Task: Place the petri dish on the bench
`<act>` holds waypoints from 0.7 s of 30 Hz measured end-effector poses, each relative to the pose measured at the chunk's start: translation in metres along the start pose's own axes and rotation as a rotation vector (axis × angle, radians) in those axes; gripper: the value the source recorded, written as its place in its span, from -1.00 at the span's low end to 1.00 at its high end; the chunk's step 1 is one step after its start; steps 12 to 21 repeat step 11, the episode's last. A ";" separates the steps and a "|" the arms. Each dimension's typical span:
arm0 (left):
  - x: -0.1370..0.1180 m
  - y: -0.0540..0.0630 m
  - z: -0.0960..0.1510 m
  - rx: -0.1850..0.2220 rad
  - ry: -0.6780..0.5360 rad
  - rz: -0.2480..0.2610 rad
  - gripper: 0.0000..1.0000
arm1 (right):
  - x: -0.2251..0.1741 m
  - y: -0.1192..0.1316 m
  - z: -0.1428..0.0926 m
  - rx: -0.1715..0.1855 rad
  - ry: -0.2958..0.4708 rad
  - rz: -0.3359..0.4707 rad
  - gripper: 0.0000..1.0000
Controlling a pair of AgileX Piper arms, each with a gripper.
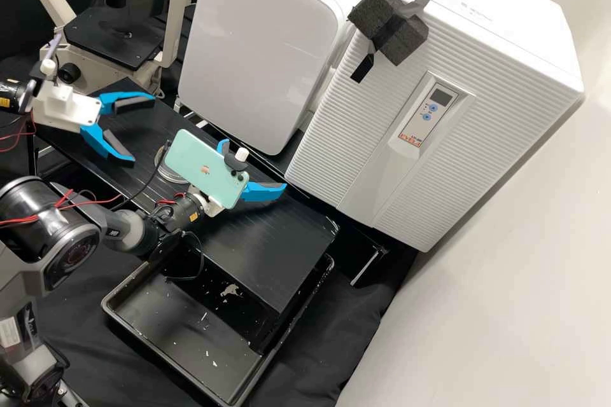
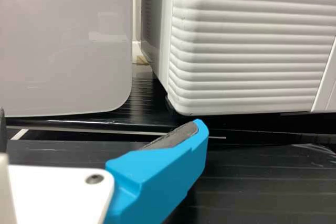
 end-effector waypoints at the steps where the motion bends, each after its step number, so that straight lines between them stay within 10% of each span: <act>1: -0.006 0.000 -0.003 0.014 0.036 0.015 1.00 | 0.000 0.000 0.000 0.000 0.000 0.000 1.00; 8: -0.037 0.009 -0.019 0.080 0.250 0.157 1.00 | 0.000 0.000 0.000 0.000 0.000 0.000 1.00; 21: -0.039 0.010 -0.021 0.083 0.270 0.169 1.00 | 0.000 0.000 0.000 0.000 0.000 0.000 1.00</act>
